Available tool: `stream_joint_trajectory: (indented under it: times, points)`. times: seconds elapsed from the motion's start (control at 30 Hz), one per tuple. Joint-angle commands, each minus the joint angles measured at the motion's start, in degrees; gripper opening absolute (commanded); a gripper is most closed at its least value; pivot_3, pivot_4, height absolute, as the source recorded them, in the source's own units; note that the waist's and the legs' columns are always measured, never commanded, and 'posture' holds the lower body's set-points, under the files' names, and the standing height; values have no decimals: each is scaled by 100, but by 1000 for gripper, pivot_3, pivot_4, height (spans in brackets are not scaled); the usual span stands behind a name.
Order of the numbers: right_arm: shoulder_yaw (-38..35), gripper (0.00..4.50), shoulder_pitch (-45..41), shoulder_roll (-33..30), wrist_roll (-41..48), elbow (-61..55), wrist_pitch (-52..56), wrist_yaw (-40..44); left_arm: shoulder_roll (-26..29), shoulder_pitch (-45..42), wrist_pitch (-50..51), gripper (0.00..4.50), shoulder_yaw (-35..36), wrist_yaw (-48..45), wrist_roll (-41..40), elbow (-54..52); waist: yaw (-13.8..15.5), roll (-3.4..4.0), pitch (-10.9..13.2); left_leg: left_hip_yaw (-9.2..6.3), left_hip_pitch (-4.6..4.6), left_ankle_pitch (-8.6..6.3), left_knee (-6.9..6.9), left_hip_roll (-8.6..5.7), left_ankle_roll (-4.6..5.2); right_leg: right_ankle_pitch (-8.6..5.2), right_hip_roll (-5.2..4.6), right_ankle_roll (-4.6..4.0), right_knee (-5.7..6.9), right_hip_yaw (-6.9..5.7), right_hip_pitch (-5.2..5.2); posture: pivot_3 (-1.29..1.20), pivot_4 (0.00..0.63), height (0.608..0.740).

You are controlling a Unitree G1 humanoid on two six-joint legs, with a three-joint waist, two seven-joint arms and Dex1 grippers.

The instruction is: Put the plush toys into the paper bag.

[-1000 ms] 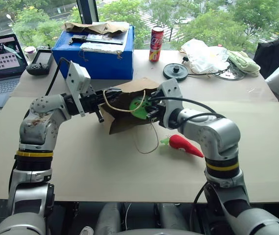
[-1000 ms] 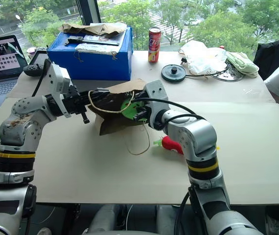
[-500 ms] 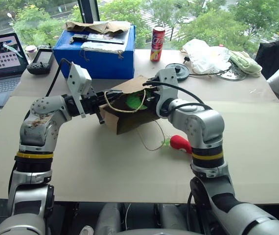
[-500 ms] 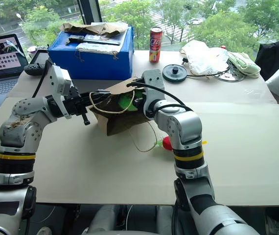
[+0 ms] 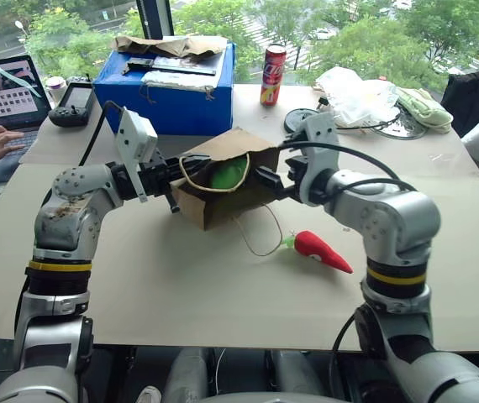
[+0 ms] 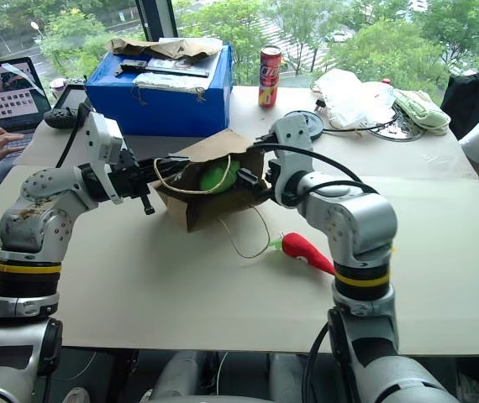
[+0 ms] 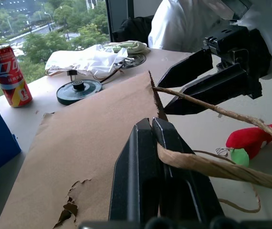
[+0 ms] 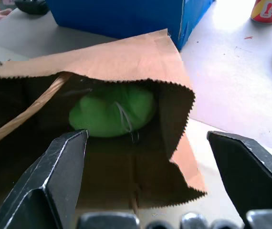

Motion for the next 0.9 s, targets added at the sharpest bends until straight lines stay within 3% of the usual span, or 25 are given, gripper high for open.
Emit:
stream_joint_trajectory:
  times: [0.03,0.17,0.27,0.4,0.53,0.67,0.9]
  points:
    - [-166,4446,619,-1229,549,-791,-61,1108,54,-79,-78,0,87,-30,-20,-42,11,1,0,-2,0,-1,-1,-3,2,-2,-3,4,-12,-2,0,0,150,739]
    - [-76,4446,1543,-2440,564,-997,-375,1765,60,-74,-82,0,82,-35,-21,-35,-20,0,1,-2,4,-3,-1,0,5,-2,7,3,-40,3,7,0,150,739]
    - [95,4446,2071,-2940,446,-1065,-597,1946,69,-67,-95,0,88,-49,-22,-19,-30,-1,1,-3,8,-3,-1,3,5,-1,14,1,-38,10,8,0,150,739]
    - [486,4446,2584,-3312,95,-942,-898,1885,77,-47,-92,0,93,-53,-27,-36,-13,-2,2,-5,10,-3,1,4,5,-1,16,1,-39,10,11,0,150,739]
    - [747,4446,2664,-3212,-191,-692,-1107,1718,83,-45,-96,0,93,-64,-24,-26,-8,-3,2,-4,8,-3,5,2,5,0,14,3,-39,12,10,0,150,739]
    - [715,3388,2613,-2906,-263,-542,-1239,1584,77,-53,-106,0,93,-72,-18,-7,0,-3,2,-5,8,-3,5,3,5,0,16,3,-40,11,11,0,150,739]
    - [769,971,2576,-2760,-398,-454,-1287,1536,72,-57,-114,0,85,-69,-4,-2,14,-3,2,-5,8,-3,6,2,5,0,15,3,-40,10,13,0,150,739]
